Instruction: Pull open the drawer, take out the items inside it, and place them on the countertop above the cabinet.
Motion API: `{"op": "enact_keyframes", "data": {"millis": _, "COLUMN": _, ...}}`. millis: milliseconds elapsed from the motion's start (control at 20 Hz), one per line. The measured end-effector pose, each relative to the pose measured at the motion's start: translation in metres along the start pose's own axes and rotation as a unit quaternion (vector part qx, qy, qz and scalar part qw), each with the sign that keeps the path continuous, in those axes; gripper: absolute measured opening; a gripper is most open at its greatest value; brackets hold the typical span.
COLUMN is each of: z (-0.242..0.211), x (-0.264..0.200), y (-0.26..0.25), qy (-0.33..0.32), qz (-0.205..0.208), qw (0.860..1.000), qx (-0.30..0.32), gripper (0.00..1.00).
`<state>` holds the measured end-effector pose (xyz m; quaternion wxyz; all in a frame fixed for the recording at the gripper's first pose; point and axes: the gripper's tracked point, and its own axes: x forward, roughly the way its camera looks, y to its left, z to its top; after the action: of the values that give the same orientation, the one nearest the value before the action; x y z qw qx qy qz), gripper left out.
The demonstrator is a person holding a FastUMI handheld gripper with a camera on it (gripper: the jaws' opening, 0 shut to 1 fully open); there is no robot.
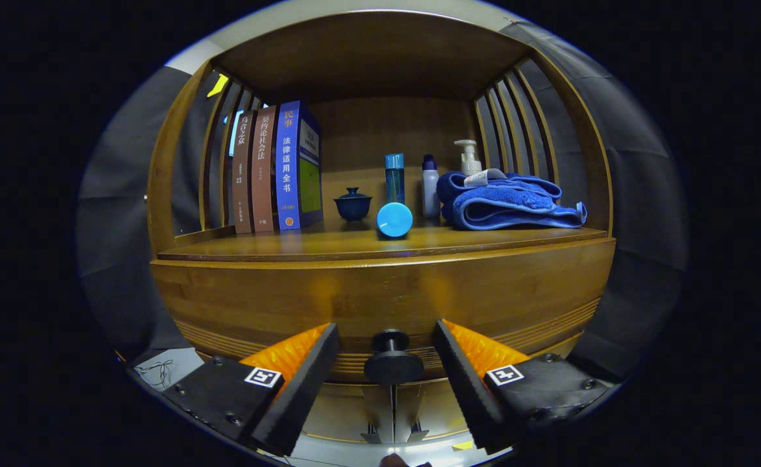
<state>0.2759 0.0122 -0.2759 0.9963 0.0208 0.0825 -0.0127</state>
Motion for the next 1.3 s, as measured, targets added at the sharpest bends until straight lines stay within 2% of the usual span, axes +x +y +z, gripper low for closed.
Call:
{"op": "enact_keyframes", "data": {"millis": 250, "z": 0.007, "x": -0.018, "y": 0.002, "qy": 0.007, "qz": -0.001, "qw": 1.000, "qx": -0.003, "gripper": 1.00}}
{"op": "enact_keyframes", "data": {"millis": 400, "z": 0.051, "x": -0.042, "y": 0.008, "qy": -0.016, "qz": 0.009, "qw": 1.000, "qx": 0.009, "gripper": 1.00}}
{"op": "enact_keyframes", "data": {"millis": 550, "z": 0.114, "x": -0.070, "y": 0.010, "qy": -0.049, "qz": 0.021, "qw": 0.998, "qx": 0.012, "gripper": 1.00}}
{"op": "enact_keyframes", "data": {"millis": 750, "z": 0.176, "x": -0.109, "y": 0.017, "qy": -0.082, "qz": 0.032, "qw": 0.996, "qx": -0.021, "gripper": 1.00}}
{"op": "enact_keyframes", "data": {"millis": 850, "z": 0.200, "x": -0.130, "y": 0.021, "qy": -0.092, "qz": 0.037, "qw": 0.995, "qx": -0.029, "gripper": 1.00}}
{"op": "enact_keyframes", "data": {"millis": 1050, "z": 0.240, "x": -0.169, "y": 0.028, "qy": -0.107, "qz": 0.057, "qw": 0.993, "qx": -0.004, "gripper": 1.00}}
{"op": "enact_keyframes", "data": {"millis": 1300, "z": 0.279, "x": -0.212, "y": 0.022, "qy": -0.117, "qz": 0.059, "qw": 0.991, "qx": -0.015, "gripper": 0.99}}
